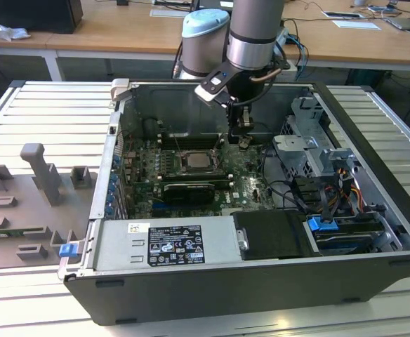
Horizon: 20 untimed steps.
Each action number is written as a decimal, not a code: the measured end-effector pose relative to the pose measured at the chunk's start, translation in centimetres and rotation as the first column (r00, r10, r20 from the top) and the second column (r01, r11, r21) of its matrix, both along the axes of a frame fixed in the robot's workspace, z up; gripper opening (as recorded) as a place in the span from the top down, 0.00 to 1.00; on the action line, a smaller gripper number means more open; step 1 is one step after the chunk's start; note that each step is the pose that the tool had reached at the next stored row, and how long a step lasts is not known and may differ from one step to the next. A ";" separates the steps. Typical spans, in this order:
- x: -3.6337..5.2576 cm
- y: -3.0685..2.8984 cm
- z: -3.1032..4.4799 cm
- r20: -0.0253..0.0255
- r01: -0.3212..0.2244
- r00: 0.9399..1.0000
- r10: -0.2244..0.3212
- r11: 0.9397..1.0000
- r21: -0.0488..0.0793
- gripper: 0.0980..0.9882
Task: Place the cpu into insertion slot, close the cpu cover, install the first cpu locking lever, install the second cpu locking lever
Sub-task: 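Close the cpu cover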
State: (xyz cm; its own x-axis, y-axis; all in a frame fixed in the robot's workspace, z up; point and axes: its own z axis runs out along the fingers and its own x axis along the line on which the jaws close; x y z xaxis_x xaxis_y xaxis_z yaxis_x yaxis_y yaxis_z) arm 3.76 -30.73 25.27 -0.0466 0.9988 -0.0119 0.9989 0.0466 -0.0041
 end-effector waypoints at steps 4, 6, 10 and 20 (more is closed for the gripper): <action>-0.11 0.00 0.00 0.000 0.000 1.000 0.000 1.000 0.000 0.99; -0.22 0.00 0.00 0.000 0.000 1.000 0.000 1.000 0.000 0.99; -0.55 0.00 0.00 0.000 0.000 1.000 0.000 1.000 0.000 0.99; -2.30 0.00 -0.04 0.001 0.000 1.000 0.000 1.000 0.000 0.99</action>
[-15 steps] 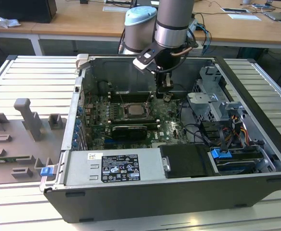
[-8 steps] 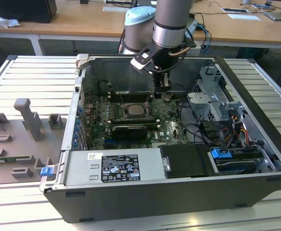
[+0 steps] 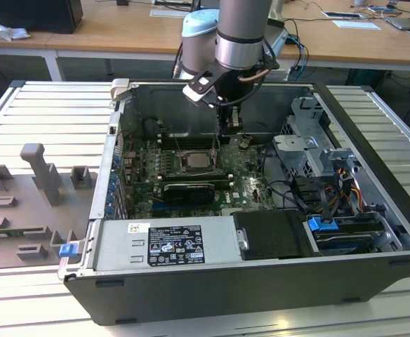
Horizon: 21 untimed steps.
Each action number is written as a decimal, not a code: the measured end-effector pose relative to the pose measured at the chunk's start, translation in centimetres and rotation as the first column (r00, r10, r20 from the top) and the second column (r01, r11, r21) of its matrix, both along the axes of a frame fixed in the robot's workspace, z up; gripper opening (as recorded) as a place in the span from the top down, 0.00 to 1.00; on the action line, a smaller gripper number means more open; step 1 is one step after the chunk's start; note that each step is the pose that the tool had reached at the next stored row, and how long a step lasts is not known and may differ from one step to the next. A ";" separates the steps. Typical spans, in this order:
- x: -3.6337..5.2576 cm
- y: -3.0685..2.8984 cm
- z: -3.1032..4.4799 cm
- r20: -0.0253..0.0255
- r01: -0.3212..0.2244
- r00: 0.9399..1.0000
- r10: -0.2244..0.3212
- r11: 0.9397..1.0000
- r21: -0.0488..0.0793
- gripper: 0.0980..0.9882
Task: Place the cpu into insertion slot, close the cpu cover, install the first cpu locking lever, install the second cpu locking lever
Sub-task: 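Close the cpu cover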
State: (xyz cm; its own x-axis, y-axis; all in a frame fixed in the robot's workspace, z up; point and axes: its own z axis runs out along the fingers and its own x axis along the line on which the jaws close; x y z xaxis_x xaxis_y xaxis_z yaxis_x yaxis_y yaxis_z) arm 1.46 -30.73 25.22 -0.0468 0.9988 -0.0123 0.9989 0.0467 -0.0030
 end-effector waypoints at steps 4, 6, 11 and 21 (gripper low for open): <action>-1.10 0.00 -0.12 0.001 0.000 1.000 0.000 1.000 -0.002 0.99; -1.43 0.00 -0.28 0.002 0.000 1.000 0.000 1.000 -0.003 0.99; -2.17 0.02 -0.85 0.003 0.000 1.000 0.000 1.000 -0.004 0.99; -3.76 0.02 -1.55 0.004 -0.017 1.000 0.017 1.000 -0.004 0.99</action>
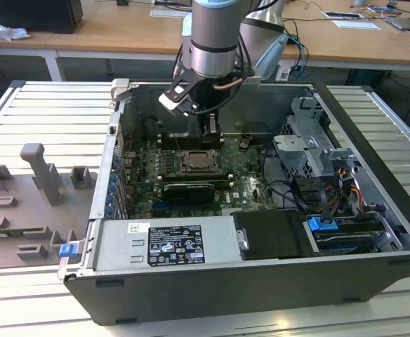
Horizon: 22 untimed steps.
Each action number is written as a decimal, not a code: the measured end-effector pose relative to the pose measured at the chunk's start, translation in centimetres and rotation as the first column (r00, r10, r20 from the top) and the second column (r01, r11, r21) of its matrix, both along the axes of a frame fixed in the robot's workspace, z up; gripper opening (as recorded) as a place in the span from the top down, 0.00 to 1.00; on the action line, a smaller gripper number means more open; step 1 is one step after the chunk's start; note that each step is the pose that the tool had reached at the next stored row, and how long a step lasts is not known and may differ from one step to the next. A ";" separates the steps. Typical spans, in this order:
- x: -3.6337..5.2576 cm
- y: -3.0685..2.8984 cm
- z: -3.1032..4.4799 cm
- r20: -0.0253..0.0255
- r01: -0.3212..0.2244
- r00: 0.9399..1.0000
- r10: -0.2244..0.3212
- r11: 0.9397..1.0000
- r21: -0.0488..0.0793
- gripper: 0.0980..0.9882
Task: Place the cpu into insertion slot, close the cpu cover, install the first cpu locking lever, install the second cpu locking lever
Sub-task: 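Close the cpu cover, then install the first cpu locking lever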
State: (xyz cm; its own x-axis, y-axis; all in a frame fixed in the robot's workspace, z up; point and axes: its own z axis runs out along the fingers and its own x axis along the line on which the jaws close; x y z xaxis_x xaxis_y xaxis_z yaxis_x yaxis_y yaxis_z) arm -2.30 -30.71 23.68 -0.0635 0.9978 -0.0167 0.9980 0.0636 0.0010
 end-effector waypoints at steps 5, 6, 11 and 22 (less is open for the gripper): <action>-0.24 0.00 -0.02 0.000 0.000 1.000 0.000 1.000 0.000 0.99; -0.26 0.00 -0.03 0.000 0.000 1.000 0.000 1.000 0.000 0.99; -0.44 0.00 -0.03 0.000 0.000 1.000 0.000 1.000 0.000 0.99; -0.53 0.02 0.79 0.000 0.000 1.000 0.000 1.000 0.000 0.99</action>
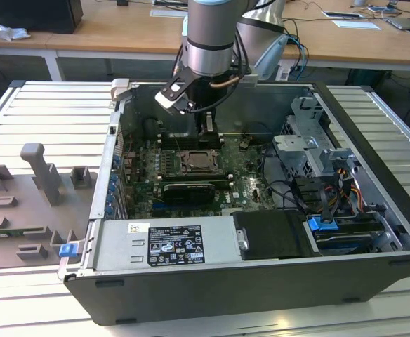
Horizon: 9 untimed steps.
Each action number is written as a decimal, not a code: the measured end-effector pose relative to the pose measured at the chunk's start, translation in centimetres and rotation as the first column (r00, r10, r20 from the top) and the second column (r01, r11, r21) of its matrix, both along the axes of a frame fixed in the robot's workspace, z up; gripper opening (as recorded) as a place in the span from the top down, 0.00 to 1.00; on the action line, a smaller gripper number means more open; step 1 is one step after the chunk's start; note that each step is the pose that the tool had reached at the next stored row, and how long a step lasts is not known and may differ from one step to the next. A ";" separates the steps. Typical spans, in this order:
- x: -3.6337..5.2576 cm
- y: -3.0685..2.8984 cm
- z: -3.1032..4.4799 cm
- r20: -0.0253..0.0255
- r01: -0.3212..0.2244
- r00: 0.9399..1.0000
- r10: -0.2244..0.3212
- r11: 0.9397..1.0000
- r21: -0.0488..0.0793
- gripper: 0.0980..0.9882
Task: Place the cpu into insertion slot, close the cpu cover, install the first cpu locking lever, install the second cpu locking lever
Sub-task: 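Install the first cpu locking lever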
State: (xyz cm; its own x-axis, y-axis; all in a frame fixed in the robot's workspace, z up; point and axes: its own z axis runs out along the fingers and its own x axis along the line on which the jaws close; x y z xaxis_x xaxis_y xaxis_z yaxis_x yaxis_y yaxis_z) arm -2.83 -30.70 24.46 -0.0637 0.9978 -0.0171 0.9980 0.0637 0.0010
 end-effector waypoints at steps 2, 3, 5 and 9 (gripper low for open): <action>0.00 0.01 0.64 0.000 0.000 1.000 0.000 1.000 0.000 0.99; 0.00 0.01 0.91 0.000 0.000 1.000 0.000 1.000 -0.001 0.99; 0.00 0.01 1.46 0.000 0.000 1.000 0.000 1.000 -0.001 0.99; 0.00 0.05 4.18 0.000 0.000 1.000 0.000 1.000 -0.002 0.99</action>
